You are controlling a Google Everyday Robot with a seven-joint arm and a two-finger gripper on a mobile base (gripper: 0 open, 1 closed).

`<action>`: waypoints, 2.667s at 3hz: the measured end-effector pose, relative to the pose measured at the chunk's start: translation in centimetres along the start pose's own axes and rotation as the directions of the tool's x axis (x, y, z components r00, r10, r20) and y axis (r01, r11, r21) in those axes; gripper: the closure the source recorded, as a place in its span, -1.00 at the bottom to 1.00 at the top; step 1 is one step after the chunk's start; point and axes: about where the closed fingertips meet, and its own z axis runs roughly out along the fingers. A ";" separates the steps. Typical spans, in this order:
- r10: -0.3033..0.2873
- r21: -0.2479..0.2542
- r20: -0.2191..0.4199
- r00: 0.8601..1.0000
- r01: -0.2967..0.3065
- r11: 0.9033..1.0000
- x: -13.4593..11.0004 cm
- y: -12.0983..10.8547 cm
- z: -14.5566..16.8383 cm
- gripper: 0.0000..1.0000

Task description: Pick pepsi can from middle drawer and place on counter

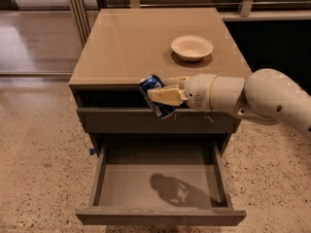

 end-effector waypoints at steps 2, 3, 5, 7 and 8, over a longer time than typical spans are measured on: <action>-0.022 -0.025 0.029 0.999 0.023 0.999 -5.0 -0.3 1.3 1.00; -0.002 -0.089 0.005 1.000 0.002 0.996 -7.0 -1.9 4.8 1.00; 0.062 -0.174 -0.053 0.997 -0.070 0.982 -9.1 -5.4 12.3 1.00; 0.078 -0.167 -0.063 0.995 -0.088 0.982 -10.8 -6.9 14.6 0.63; 0.078 -0.167 -0.063 0.995 -0.088 0.982 -10.8 -6.9 14.6 0.16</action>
Offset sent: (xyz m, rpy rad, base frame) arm 0.0601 0.0412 0.0729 0.0606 -0.0242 0.0934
